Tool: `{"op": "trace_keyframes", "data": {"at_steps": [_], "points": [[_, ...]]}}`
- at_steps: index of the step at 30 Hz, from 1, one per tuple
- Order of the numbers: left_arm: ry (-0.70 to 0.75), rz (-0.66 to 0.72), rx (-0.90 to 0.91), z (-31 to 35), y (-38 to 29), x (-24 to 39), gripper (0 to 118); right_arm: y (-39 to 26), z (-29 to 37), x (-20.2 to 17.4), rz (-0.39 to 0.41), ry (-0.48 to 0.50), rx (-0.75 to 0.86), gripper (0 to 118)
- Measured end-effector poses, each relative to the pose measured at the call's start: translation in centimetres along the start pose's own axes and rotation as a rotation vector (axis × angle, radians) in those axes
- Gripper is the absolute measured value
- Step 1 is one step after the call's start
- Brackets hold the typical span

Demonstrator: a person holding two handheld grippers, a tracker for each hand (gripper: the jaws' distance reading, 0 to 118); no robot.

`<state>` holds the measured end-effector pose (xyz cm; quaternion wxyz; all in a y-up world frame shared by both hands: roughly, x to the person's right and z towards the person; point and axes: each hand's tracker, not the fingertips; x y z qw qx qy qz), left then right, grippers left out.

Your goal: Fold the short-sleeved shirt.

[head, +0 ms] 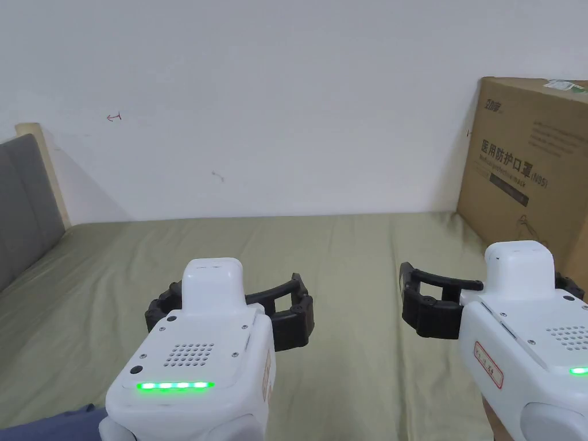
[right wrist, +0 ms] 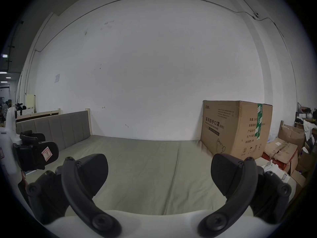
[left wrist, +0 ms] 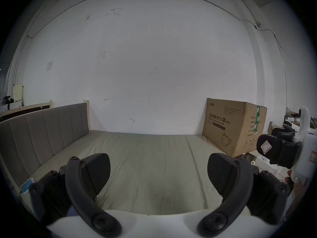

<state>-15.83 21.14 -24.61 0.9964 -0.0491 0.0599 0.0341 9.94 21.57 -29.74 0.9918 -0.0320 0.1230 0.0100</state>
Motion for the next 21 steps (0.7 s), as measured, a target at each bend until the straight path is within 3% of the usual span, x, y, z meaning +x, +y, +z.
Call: {"op": "trace_keyframes", "data": {"at_steps": [13, 16, 21], "points": [[0.020, 0.047, -0.046, -0.7, -0.2, -0.5, 114, -0.4, 0.0, 0.0, -0.016, 0.004, -0.010, 117], [-0.040, 0.071, -0.039, -0.5, -0.5, -0.9, 114, -0.5, 0.0, -0.1, -0.019, 0.008, -0.015, 117], [-0.022, 0.021, -0.054, -0.4, -0.6, -0.6, 114, -1.2, -0.4, -0.1, -0.013, 0.009, -0.022, 117]]}}
